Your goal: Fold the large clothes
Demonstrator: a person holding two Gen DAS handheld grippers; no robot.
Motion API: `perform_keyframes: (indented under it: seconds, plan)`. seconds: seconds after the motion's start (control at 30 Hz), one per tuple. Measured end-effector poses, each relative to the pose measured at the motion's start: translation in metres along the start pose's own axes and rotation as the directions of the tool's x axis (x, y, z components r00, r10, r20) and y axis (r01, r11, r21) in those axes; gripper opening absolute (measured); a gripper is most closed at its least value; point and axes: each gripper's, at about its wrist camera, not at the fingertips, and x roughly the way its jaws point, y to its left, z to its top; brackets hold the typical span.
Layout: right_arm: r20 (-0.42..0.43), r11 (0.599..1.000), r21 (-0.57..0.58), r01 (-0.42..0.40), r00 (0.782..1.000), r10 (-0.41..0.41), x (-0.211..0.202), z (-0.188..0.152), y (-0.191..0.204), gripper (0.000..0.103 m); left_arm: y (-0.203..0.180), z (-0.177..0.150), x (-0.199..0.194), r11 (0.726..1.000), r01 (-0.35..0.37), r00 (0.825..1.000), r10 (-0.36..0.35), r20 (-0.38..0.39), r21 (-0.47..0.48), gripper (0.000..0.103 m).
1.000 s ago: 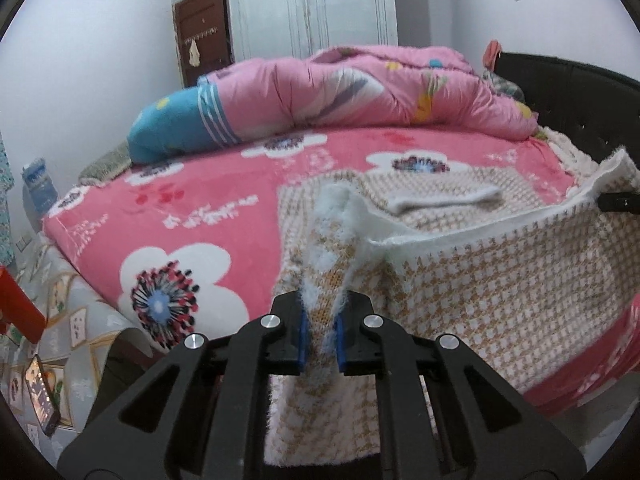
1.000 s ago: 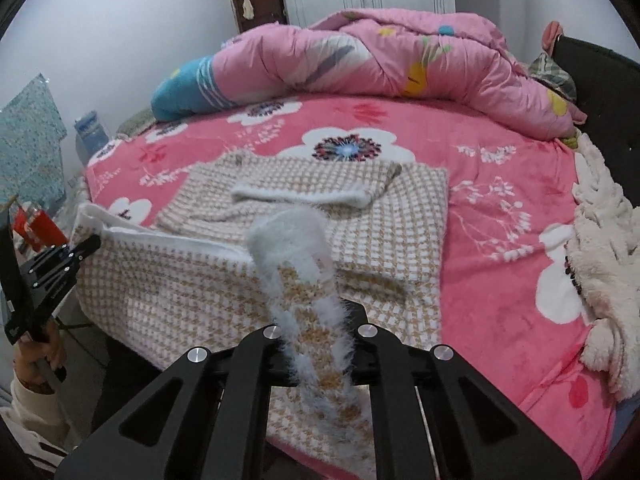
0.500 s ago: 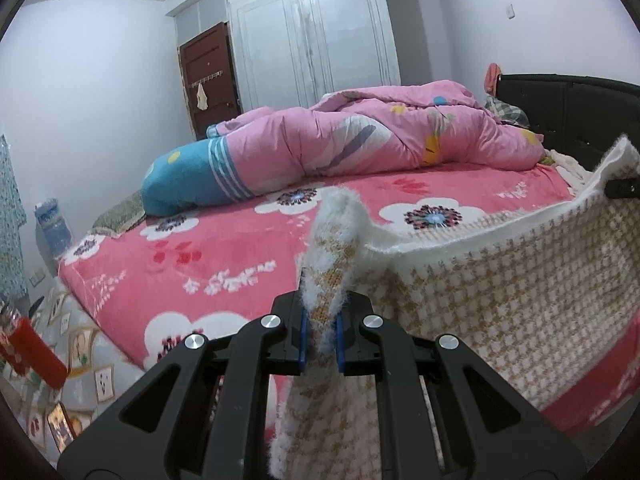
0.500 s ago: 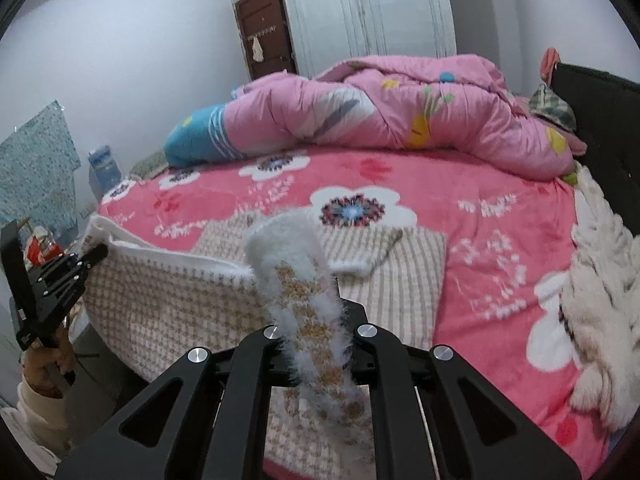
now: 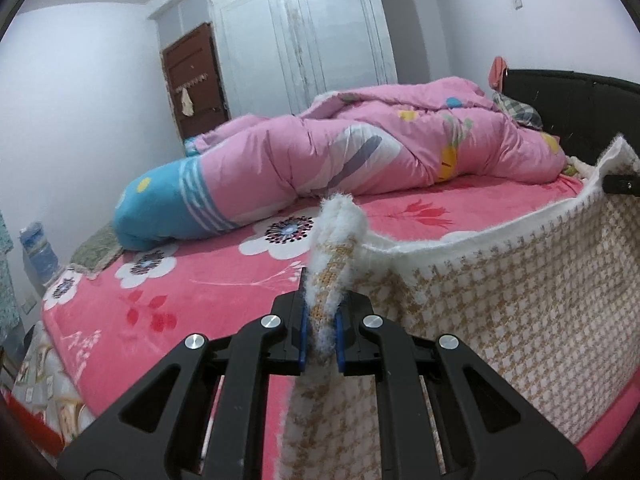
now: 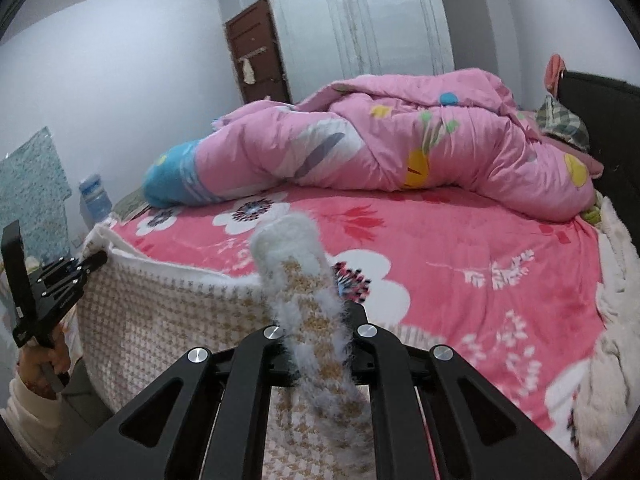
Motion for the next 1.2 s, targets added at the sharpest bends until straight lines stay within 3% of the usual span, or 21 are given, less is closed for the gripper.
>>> perform_keyframes:
  seconds: [0.1,0.23,0.3,0.37,0.4,0.43,0.5,0.57,0.67,0.7,0.8,0.87,0.93,0.97,1.03,1.07,1.1,1.13,1.2]
  plan:
    - [-0.063,0.999,0.017,0.044,0.997,-0.043,0.051,0.002,-0.016,0.007,0.006,0.008,0.05,0.999,0.042,0.997,-0.043,-0.07,-0.019,0.009]
    - [-0.186,0.996,0.039,0.08,0.98,-0.072,0.119,-0.016,-0.037,0.007,0.006,-0.011,0.129,0.994,0.092,0.968,-0.104,-0.229,-0.063,0.012]
    - [-0.267,0.996,0.053,0.072,0.962,-0.055,0.153,-0.029,-0.05,0.009,0.006,-0.029,0.166,0.989,0.107,0.937,-0.134,-0.324,-0.098,0.015]
    - [-0.321,0.993,0.095,0.071,0.946,-0.037,0.173,-0.04,-0.066,0.03,0.015,-0.051,0.198,0.977,0.12,0.888,-0.184,-0.421,-0.175,0.031]
    - [-0.324,0.986,0.15,0.069,0.946,-0.017,0.175,-0.042,-0.078,0.046,0.021,-0.056,0.204,0.966,0.127,0.877,-0.216,-0.43,-0.225,0.041]
    - [-0.313,0.978,0.204,0.05,0.95,0.017,0.173,-0.043,-0.088,0.055,0.035,-0.061,0.207,0.94,0.146,0.87,-0.27,-0.413,-0.308,0.048]
    - [-0.242,0.931,0.364,0.024,0.968,0.069,0.156,-0.042,-0.12,0.055,0.062,-0.063,0.204,0.892,0.167,0.87,-0.334,-0.362,-0.421,0.052]
    - [-0.216,0.908,0.404,0.113,0.976,-0.025,0.135,-0.037,-0.134,0.055,0.086,-0.058,0.194,0.863,0.159,0.89,-0.335,-0.309,-0.479,0.051]
    - [-0.163,0.952,0.282,0.116,0.984,-0.072,0.116,-0.022,-0.109,0.055,0.096,-0.044,0.17,0.854,0.205,0.911,-0.345,-0.225,-0.478,0.051]
    - [-0.166,0.969,0.228,0.091,0.985,-0.054,0.117,-0.019,-0.092,0.055,0.093,-0.036,0.168,0.85,0.239,0.906,-0.369,-0.206,-0.469,0.051]
    - [-0.239,0.997,0.079,-0.002,0.971,0.021,0.143,-0.017,-0.047,0.055,0.056,-0.016,0.167,0.842,0.361,0.851,-0.473,-0.227,-0.401,0.055]
    - [-0.317,1.0,0.022,0.001,0.948,0.006,0.17,-0.024,-0.032,0.055,0.035,-0.019,0.175,0.857,0.355,0.836,-0.47,-0.284,-0.373,0.058]
    - [-0.368,0.998,0.052,0.031,0.93,-0.01,0.19,-0.034,-0.042,0.055,0.018,-0.036,0.198,0.891,0.269,0.817,-0.413,-0.403,-0.366,0.06]
    - [-0.38,0.993,0.11,0.053,0.925,-0.007,0.198,-0.037,-0.058,0.055,0.022,-0.042,0.204,0.873,0.273,0.812,-0.434,-0.39,-0.404,0.06]
    - [-0.365,0.969,0.223,0.103,0.931,-0.015,0.196,-0.04,-0.086,0.056,0.041,-0.046,0.205,0.823,0.276,0.816,-0.473,-0.331,-0.496,0.053]
    - [-0.361,0.943,0.272,0.193,0.929,-0.086,0.189,-0.039,-0.104,0.055,0.053,-0.046,0.201,0.81,0.247,0.829,-0.461,-0.316,-0.532,0.053]
    - [-0.356,0.918,0.306,0.253,0.924,-0.136,0.179,-0.04,-0.116,0.056,0.06,-0.045,0.197,0.818,0.21,0.847,-0.426,-0.318,-0.536,0.054]
    - [-0.342,0.908,0.33,0.259,0.929,-0.141,0.171,-0.04,-0.12,0.056,0.067,-0.043,0.189,0.835,0.167,0.867,-0.377,-0.324,-0.524,0.061]
    - [-0.297,0.905,0.344,0.249,0.944,-0.147,0.14,-0.037,-0.117,0.056,0.074,-0.041,0.173,0.874,0.1,0.896,-0.287,-0.338,-0.475,0.062]
